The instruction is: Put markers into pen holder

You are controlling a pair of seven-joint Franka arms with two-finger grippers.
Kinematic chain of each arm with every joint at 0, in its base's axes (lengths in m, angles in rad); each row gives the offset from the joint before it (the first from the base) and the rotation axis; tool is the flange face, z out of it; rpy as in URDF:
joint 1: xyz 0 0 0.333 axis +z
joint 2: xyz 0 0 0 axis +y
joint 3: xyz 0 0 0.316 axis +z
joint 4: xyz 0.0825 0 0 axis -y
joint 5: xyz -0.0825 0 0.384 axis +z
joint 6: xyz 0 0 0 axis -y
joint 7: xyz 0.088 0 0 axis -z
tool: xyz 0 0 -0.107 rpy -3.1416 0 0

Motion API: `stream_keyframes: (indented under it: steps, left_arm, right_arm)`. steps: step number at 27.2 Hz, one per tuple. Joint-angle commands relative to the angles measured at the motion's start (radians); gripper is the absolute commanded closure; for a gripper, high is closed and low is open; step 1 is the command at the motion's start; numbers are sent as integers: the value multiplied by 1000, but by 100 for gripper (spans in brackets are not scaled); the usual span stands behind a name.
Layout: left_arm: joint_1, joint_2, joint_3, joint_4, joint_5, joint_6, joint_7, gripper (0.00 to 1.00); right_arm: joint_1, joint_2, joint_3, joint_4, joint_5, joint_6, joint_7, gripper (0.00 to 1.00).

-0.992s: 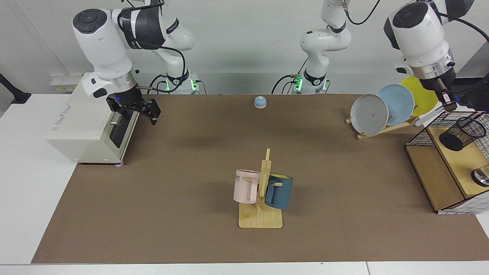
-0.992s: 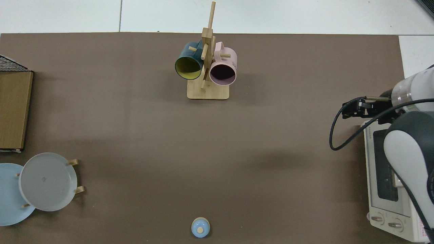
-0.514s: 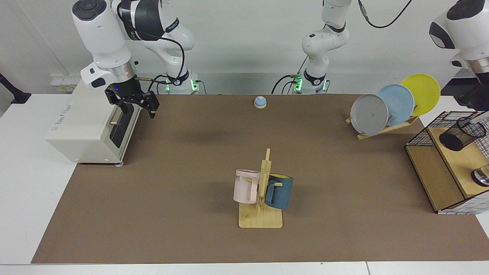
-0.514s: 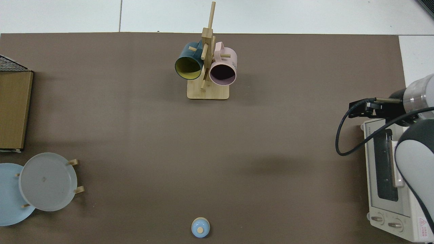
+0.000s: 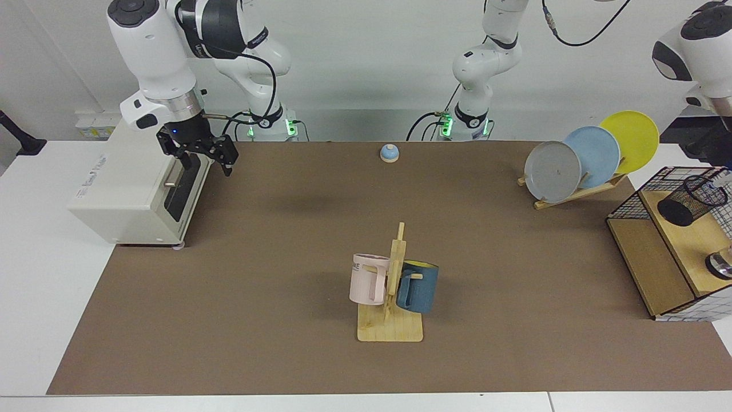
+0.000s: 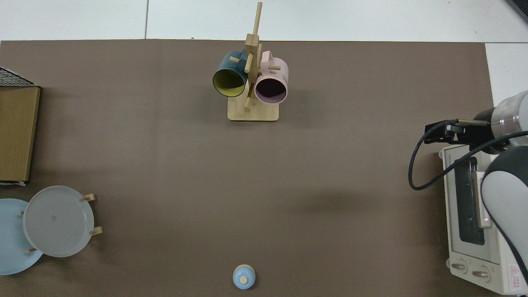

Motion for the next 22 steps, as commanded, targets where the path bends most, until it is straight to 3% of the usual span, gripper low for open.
stream_keyframes:
  steps: [1, 16, 17, 19, 22]
  left_arm:
    - [28, 14, -11, -17, -29, 39, 17, 100]
    - [30, 51, -11, -26, -91, 46, 5, 100]
    - [30, 51, -11, -25, -91, 43, 10, 78]
    - [28, 51, -11, -25, -91, 30, 16, 4]
    - [28, 50, -14, -11, -96, 9, 2, 0]
  right_arm:
    - [-21, -14, 14, -16, 9, 2, -21, 0]
    - [-24, -14, 14, -16, 9, 2, -21, 0]
    - [-24, -16, 14, -16, 9, 2, -21, 0]
    - [-24, -16, 14, -16, 9, 2, -21, 0]
    - [-24, -16, 14, -16, 9, 1, -21, 0]
